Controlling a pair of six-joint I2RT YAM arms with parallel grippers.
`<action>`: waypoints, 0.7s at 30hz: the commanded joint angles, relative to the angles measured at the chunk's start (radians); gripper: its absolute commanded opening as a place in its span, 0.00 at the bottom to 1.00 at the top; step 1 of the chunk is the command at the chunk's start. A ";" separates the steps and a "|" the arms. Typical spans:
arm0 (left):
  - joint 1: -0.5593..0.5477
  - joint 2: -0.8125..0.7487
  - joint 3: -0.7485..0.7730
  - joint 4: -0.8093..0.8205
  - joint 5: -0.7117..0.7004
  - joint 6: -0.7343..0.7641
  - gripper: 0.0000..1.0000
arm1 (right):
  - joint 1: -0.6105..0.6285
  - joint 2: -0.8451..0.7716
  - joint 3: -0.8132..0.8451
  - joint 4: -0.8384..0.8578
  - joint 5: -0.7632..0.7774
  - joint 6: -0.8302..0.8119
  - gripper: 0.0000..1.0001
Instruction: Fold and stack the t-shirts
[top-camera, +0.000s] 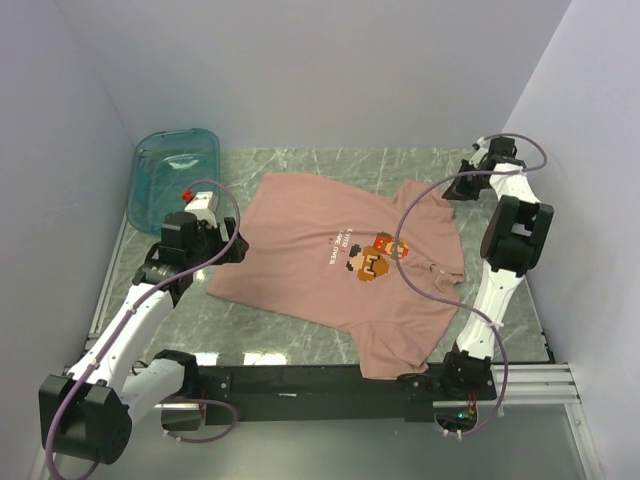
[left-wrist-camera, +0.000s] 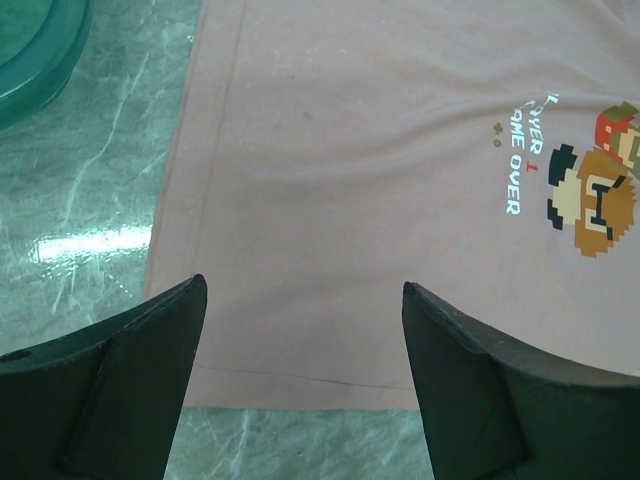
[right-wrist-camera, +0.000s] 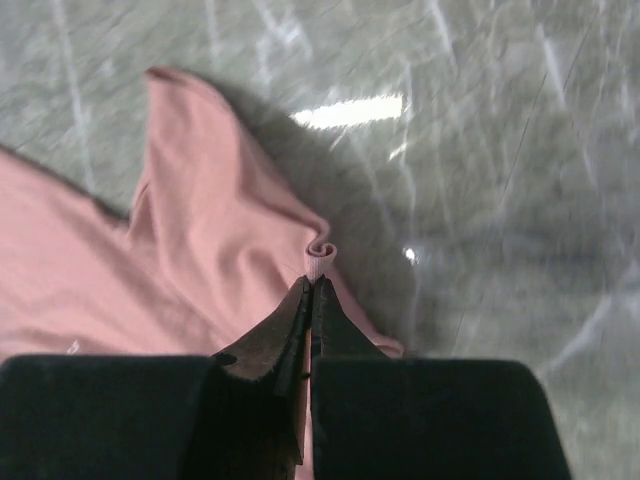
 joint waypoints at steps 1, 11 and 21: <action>0.000 0.011 0.038 0.055 0.043 0.006 0.84 | -0.025 -0.138 -0.096 0.130 -0.001 -0.007 0.00; -0.003 0.216 0.067 0.063 0.192 -0.083 0.70 | -0.101 -0.351 -0.431 0.249 -0.051 -0.029 0.00; -0.138 0.498 0.135 -0.086 0.042 -0.147 0.59 | -0.129 -0.405 -0.504 0.241 -0.136 -0.038 0.00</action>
